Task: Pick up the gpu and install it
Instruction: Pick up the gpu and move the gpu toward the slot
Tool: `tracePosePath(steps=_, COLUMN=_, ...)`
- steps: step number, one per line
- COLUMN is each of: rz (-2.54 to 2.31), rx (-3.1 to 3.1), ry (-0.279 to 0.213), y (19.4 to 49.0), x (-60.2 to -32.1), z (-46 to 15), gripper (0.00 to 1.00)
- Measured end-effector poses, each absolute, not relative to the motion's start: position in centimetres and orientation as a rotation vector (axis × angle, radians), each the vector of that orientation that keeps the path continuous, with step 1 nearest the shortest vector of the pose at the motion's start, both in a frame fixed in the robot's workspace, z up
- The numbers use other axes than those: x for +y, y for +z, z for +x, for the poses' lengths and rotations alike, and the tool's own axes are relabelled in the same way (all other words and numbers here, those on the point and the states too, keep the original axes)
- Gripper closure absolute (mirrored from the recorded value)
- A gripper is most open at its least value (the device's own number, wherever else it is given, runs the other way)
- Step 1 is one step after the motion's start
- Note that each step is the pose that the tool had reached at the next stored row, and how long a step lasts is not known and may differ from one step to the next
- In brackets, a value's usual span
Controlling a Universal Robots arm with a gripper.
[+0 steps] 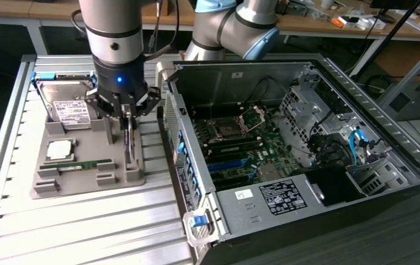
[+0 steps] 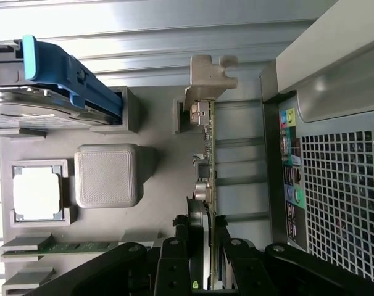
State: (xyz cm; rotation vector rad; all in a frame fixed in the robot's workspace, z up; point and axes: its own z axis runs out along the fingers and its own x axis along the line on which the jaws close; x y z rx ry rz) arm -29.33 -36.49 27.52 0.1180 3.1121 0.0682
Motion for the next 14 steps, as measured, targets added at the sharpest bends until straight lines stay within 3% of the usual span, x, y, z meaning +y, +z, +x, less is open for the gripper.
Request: tracePosePath(steps=14, rz=0.118, rx=3.112, ry=0.069, y=29.2, x=-36.5, z=-29.3, gripper=0.73)
